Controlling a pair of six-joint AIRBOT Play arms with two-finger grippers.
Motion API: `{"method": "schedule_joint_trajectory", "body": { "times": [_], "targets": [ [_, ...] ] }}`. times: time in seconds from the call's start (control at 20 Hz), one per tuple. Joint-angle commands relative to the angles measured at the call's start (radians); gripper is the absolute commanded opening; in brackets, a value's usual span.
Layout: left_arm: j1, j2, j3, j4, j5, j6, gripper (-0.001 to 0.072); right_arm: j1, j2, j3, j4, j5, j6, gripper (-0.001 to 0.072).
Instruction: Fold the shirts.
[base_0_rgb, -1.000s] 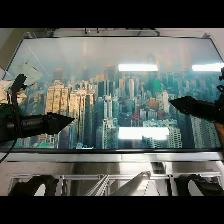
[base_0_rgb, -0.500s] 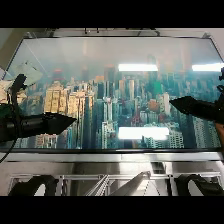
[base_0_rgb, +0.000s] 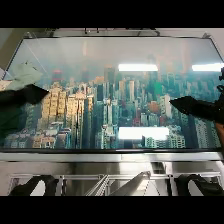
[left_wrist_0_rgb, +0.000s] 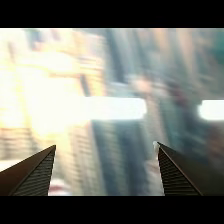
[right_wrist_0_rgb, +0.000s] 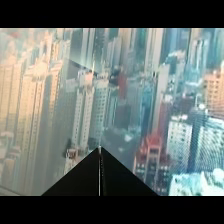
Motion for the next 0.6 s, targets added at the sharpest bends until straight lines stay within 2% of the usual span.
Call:
{"method": "schedule_joint_trajectory", "body": {
  "times": [0.0,0.15,0.3,0.55],
  "targets": [
    [0.180,-0.293,0.251,0.253,-0.027,0.001,0.0714,0.001,-0.002,0.000,0.019,-0.016,0.001,0.0017],
    [0.242,-0.621,0.509,0.302,-0.020,0.015,0.0713,0.001,-0.002,-0.001,0.027,-0.029,0.001,0.0017],
    [0.230,-0.916,0.762,0.343,-0.023,0.027,0.0712,0.001,-0.002,-0.001,0.027,-0.029,0.001,0.0017],
    [0.156,-1.212,1.035,0.483,-0.084,0.027,0.0713,0.001,-0.002,-0.001,0.027,-0.029,0.001,0.0016]
  ]
}}
